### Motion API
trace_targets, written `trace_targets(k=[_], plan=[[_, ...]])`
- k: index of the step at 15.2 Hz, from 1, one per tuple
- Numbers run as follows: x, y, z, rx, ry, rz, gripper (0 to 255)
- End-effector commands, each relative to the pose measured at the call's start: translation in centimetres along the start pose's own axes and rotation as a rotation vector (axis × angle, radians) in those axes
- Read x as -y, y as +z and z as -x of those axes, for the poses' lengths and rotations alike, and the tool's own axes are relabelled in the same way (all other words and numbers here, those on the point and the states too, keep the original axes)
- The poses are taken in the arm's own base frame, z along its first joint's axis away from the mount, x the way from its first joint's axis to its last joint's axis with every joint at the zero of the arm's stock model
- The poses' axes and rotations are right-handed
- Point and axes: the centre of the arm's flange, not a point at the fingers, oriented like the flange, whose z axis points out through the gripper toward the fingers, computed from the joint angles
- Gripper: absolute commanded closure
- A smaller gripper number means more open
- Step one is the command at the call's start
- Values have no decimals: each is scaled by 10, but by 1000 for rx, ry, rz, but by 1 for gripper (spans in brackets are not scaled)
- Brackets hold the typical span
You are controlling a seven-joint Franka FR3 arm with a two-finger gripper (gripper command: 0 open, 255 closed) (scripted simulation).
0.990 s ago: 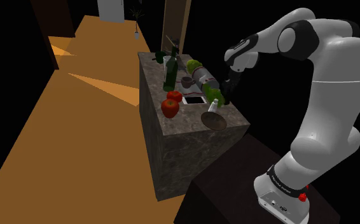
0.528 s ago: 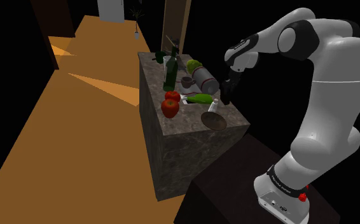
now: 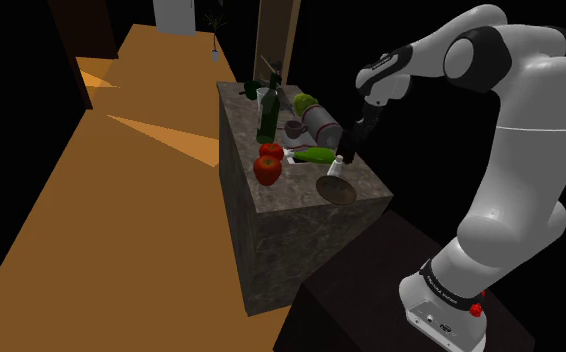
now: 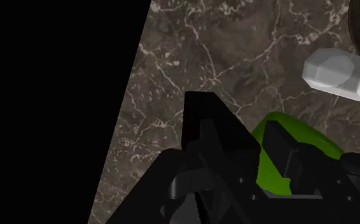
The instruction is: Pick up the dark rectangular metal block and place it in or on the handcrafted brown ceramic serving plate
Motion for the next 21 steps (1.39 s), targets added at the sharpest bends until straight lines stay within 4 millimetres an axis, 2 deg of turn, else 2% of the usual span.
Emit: trace_targets(k=[1, 11, 12, 13, 21], plan=[[1, -9, 0, 3, -2, -2, 255], [1, -62, 1, 3, -2, -2, 255], [1, -57, 2, 3, -2, -2, 255], [1, -57, 2, 3, -2, -2, 0], [-1, 39, -39, -12, 100, 53, 0]])
